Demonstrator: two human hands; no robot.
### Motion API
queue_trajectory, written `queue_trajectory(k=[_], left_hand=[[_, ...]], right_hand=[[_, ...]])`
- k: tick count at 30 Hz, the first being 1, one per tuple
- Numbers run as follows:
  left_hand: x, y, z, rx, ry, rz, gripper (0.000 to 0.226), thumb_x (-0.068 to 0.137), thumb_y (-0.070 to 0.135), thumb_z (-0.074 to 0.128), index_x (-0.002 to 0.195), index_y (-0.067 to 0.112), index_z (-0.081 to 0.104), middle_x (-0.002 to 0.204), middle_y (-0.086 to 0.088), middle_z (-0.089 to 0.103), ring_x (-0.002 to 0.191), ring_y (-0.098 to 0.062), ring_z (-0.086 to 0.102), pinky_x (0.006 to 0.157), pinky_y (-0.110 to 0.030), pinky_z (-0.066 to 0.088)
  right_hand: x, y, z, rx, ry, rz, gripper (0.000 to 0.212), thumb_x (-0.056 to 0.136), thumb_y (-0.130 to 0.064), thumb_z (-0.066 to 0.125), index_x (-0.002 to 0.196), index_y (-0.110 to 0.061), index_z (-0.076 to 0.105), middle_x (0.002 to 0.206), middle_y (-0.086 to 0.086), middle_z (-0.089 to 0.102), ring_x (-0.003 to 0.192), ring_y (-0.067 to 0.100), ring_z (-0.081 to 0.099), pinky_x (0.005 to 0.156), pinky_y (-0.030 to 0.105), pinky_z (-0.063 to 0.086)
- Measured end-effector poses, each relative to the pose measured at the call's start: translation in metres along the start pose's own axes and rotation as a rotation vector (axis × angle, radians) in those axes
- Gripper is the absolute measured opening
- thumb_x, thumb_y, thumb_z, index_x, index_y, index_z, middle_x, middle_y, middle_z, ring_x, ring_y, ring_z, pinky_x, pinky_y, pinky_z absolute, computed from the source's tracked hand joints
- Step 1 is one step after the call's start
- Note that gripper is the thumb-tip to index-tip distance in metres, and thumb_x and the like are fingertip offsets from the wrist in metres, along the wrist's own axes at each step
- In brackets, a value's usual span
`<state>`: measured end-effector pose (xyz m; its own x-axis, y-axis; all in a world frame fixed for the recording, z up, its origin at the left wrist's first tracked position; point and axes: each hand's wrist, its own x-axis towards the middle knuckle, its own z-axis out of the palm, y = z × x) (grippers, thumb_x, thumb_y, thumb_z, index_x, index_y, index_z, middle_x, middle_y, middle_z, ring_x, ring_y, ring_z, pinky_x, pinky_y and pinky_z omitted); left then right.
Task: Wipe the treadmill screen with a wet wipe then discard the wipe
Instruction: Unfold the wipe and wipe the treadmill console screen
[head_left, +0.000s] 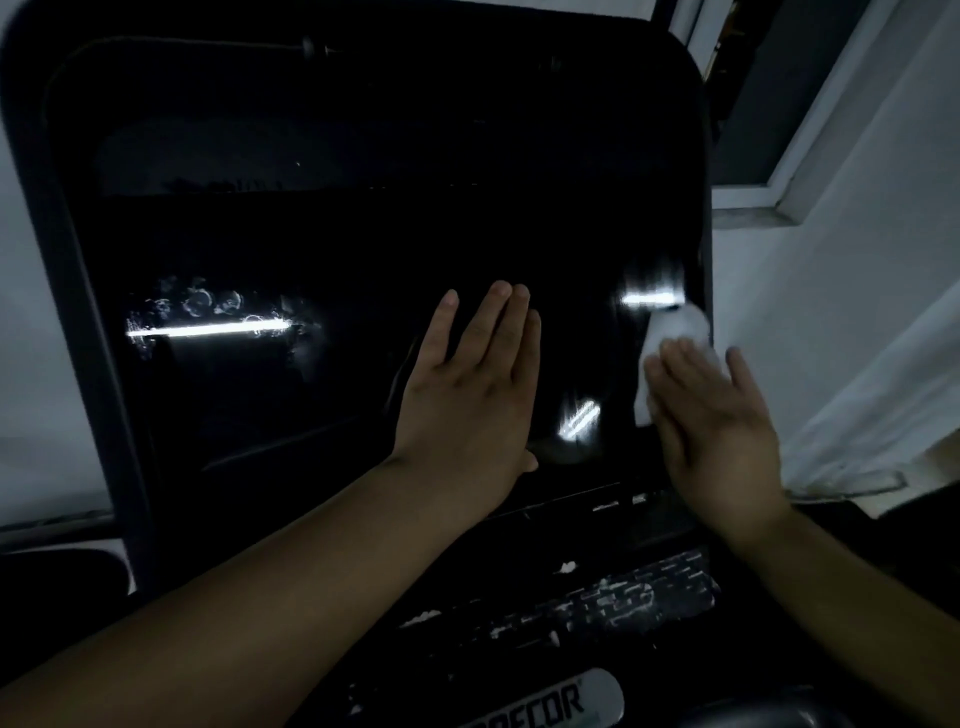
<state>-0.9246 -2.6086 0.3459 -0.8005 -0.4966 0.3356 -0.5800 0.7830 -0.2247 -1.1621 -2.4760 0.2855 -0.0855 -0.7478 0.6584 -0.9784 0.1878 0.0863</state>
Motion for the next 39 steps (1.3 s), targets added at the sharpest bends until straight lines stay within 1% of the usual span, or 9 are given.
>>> queue_trajectory(k=[4,8,14,18,24,28,33,36,39], left_hand=[[0.0,-0.001,-0.001,-0.001,-0.001,-0.003,0.128,0.079,0.075,0.06,0.156,0.004,-0.014,0.167,-0.018,-0.023,0.152,-0.029,-0.027,0.122,-0.058,-0.012],[0.0,-0.001,-0.002,0.012,-0.006,0.0,0.128,0.08,0.076,0.058,0.156,0.003,-0.016,0.166,-0.019,-0.024,0.152,-0.03,-0.028,0.121,-0.058,-0.014],[0.0,-0.001,-0.004,0.01,-0.019,0.001,0.127,0.08,0.074,0.059,0.156,0.002,-0.014,0.166,-0.019,-0.022,0.153,-0.03,-0.026,0.122,-0.058,-0.011],[0.001,0.0,-0.008,0.017,-0.027,-0.001,0.128,0.079,0.073,0.061,0.157,0.002,-0.012,0.167,-0.019,-0.019,0.153,-0.03,-0.024,0.122,-0.058,-0.012],[0.001,0.001,-0.006,0.008,-0.024,-0.008,0.128,0.079,0.073,0.062,0.156,0.002,-0.012,0.167,-0.019,-0.019,0.153,-0.03,-0.024,0.122,-0.057,-0.011],[0.0,0.002,-0.006,0.026,-0.035,-0.002,0.127,0.081,0.073,0.06,0.156,0.002,-0.014,0.167,-0.02,-0.021,0.153,-0.031,-0.025,0.122,-0.057,-0.011],[0.001,0.001,-0.007,0.014,-0.028,-0.004,0.128,0.079,0.074,0.061,0.156,0.002,-0.012,0.167,-0.019,-0.018,0.154,-0.03,-0.022,0.122,-0.056,-0.011],[0.002,0.001,-0.006,0.03,-0.036,0.001,0.127,0.08,0.076,0.058,0.156,0.003,-0.013,0.167,-0.019,-0.02,0.154,-0.03,-0.023,0.122,-0.057,-0.011],[0.002,0.001,-0.005,0.014,-0.051,0.006,0.128,0.079,0.075,0.059,0.156,0.003,-0.012,0.167,-0.019,-0.018,0.154,-0.03,-0.023,0.122,-0.057,-0.011]], right_hand=[[-0.053,-0.021,0.005,0.043,-0.035,0.014,0.042,0.099,-0.016,0.048,0.135,-0.002,0.064,0.144,0.017,0.059,0.141,0.031,0.05,0.117,0.064,0.032],[-0.066,-0.031,0.005,0.045,-0.024,0.013,0.041,0.098,-0.017,0.048,0.132,-0.003,0.067,0.142,0.017,0.062,0.14,0.031,0.051,0.117,0.062,0.033],[-0.003,-0.024,-0.001,0.012,0.068,-0.061,0.037,0.099,-0.012,0.057,0.134,-0.005,0.066,0.141,0.015,0.063,0.137,0.03,0.055,0.117,0.063,0.033],[0.038,-0.034,0.005,0.04,0.146,0.031,0.035,0.101,-0.014,0.055,0.134,-0.006,0.066,0.141,0.013,0.063,0.138,0.028,0.054,0.122,0.056,0.029],[-0.041,-0.079,0.012,0.127,0.056,0.027,0.043,0.095,-0.013,0.051,0.135,-0.003,0.064,0.144,0.016,0.06,0.142,0.029,0.049,0.121,0.059,0.031],[-0.064,-0.092,0.015,0.129,0.047,-0.003,0.041,0.09,-0.004,0.064,0.132,-0.004,0.067,0.143,0.013,0.062,0.142,0.027,0.05,0.121,0.058,0.031],[0.0,-0.064,0.002,0.061,0.078,-0.001,0.041,0.097,-0.014,0.052,0.135,-0.004,0.064,0.142,0.017,0.062,0.14,0.031,0.052,0.12,0.059,0.031],[0.059,-0.051,-0.003,-0.001,0.11,0.057,0.035,0.101,-0.016,0.048,0.128,-0.005,0.067,0.133,0.013,0.067,0.134,0.028,0.057,0.119,0.057,0.034],[0.063,-0.059,-0.005,-0.031,0.117,0.03,0.033,0.095,-0.009,0.048,0.119,0.0,0.07,0.123,0.016,0.07,0.125,0.032,0.063,0.117,0.054,0.039]])
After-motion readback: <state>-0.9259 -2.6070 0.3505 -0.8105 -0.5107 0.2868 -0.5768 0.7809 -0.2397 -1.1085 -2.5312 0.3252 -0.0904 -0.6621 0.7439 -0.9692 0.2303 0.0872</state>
